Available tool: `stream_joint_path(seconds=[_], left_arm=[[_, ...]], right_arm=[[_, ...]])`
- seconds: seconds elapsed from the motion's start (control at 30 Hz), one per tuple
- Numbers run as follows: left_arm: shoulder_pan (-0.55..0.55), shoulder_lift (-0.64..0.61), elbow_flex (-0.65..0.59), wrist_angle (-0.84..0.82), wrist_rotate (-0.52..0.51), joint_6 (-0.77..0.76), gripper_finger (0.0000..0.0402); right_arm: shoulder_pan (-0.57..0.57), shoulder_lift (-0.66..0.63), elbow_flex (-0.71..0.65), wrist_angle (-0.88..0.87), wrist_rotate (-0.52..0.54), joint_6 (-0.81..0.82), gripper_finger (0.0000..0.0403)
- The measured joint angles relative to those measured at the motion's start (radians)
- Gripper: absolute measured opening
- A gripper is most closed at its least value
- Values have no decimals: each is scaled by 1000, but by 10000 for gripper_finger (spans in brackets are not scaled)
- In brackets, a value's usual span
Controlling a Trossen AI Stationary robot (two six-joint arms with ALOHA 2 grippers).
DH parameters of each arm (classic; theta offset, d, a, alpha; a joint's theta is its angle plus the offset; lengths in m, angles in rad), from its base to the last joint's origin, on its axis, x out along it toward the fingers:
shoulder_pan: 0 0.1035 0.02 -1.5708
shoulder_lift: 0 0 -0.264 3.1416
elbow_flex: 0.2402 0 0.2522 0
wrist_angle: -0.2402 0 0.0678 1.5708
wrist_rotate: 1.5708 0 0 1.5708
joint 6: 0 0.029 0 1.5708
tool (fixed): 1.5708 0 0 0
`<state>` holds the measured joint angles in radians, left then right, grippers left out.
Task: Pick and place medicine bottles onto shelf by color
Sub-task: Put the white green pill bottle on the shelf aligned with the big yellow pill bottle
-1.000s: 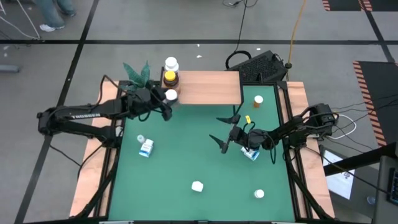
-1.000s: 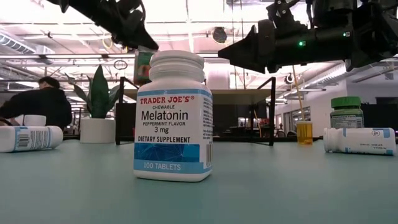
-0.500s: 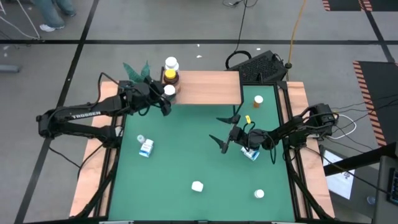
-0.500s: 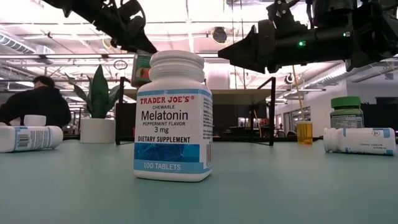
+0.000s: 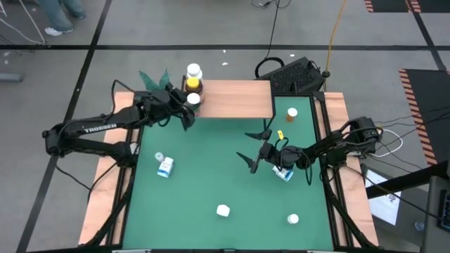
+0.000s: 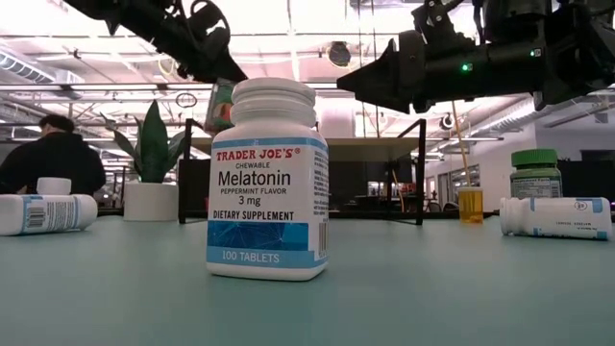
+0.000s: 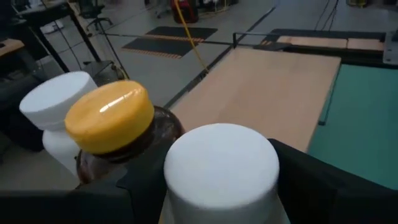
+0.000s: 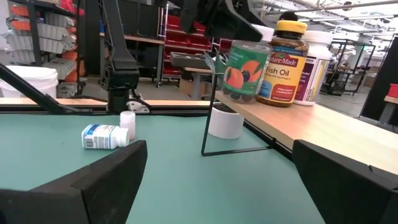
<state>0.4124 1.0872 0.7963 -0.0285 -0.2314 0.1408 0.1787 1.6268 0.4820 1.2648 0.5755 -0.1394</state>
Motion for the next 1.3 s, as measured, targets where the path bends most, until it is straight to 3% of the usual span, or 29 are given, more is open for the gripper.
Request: stream_joint_path(seconds=[0.53, 1.1, 1.3], left_arm=[[15, 44, 0, 46, -2, 4, 252], [15, 44, 0, 41, -5, 10, 332], [10, 9, -1, 62, -5, 18, 341]], right_arm=[[0, 0, -1, -20, 0, -3, 394], [0, 0, 0, -29, 0, -3, 394], [0, 0, 0, -29, 0, -3, 394]])
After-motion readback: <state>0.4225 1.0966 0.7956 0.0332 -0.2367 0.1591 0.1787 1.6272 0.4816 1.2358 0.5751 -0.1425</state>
